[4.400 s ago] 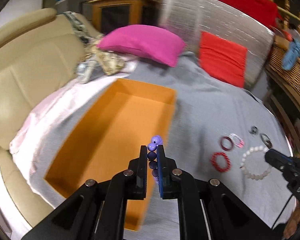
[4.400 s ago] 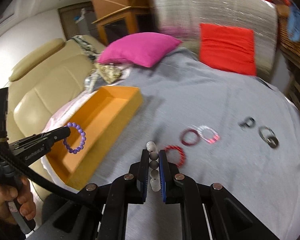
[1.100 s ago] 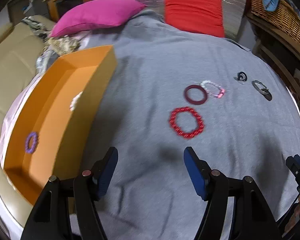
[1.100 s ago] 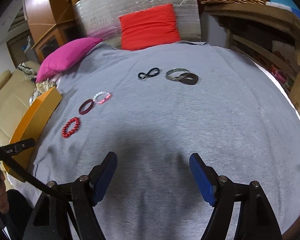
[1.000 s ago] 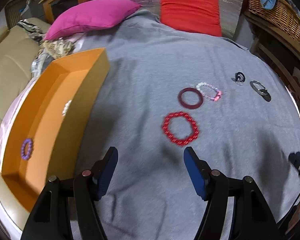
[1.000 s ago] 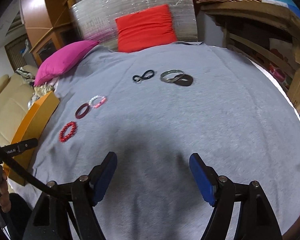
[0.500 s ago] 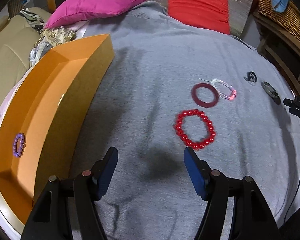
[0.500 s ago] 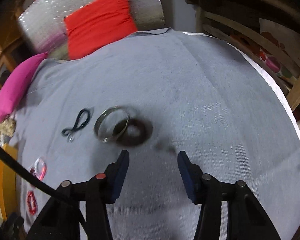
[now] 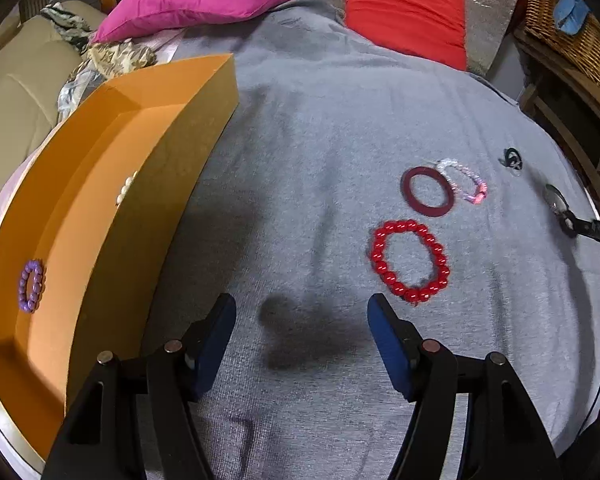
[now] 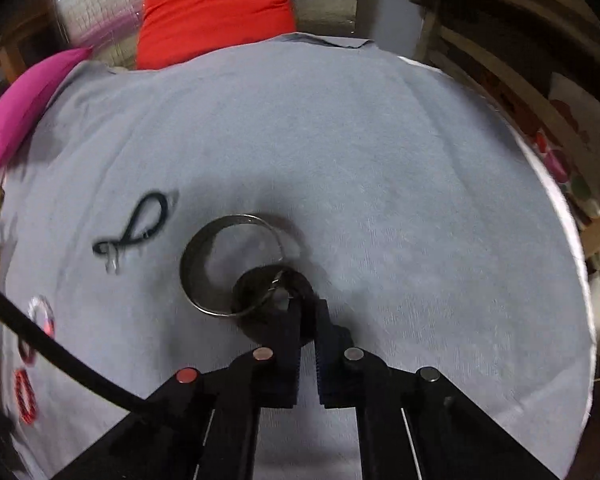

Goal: Organize jewelry
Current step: 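Grasp the dark ring with the right tool while the left tool grasps the red bead bracelet, then carry the red bracelet and dark ring over the orange box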

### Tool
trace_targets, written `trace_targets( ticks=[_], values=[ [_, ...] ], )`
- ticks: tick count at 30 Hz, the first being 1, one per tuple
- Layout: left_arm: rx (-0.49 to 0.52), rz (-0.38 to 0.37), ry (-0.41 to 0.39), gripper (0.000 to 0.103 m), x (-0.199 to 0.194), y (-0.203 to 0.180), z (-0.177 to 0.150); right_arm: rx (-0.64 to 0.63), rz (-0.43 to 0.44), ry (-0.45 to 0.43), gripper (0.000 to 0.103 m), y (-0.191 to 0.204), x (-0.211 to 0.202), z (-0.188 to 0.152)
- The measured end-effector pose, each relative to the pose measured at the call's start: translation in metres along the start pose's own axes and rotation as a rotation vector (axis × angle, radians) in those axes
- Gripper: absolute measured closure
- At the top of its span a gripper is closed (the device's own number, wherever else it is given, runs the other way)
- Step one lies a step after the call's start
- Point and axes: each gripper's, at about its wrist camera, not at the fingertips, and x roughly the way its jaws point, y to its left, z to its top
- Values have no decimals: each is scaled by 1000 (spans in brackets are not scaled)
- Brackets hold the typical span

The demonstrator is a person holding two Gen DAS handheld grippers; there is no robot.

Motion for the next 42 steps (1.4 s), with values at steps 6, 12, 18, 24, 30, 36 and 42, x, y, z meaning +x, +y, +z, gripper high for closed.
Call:
trace_targets(
  ticks=[6, 12, 18, 24, 30, 36, 42],
  values=[
    [-6, -14, -15, 34, -7, -7, 1, -14, -1, -190, 97, -22, -73, -24],
    [42, -37, -4, 34, -8, -21, -1, -75, 21, -138, 97, -25, -84, -52],
    [43, -40, 39, 34, 8, -24, 9, -18, 139, -108, 97, -28, -87, -104],
    [127, -16, 72, 34, 26, -44, 24, 20, 209, -107, 97, -15, -81, -124],
    [152, -12, 120, 92, 44, -51, 29, 44, 239, -116, 97, -15, -83, -127],
    [123, -105, 65, 94, 10, -42, 15, 49, 269, -132, 97, -8, -93, -131],
    [101, -157, -10, 94, -36, -35, -12, 46, 316, -154, 97, 6, -112, -140]
  ],
)
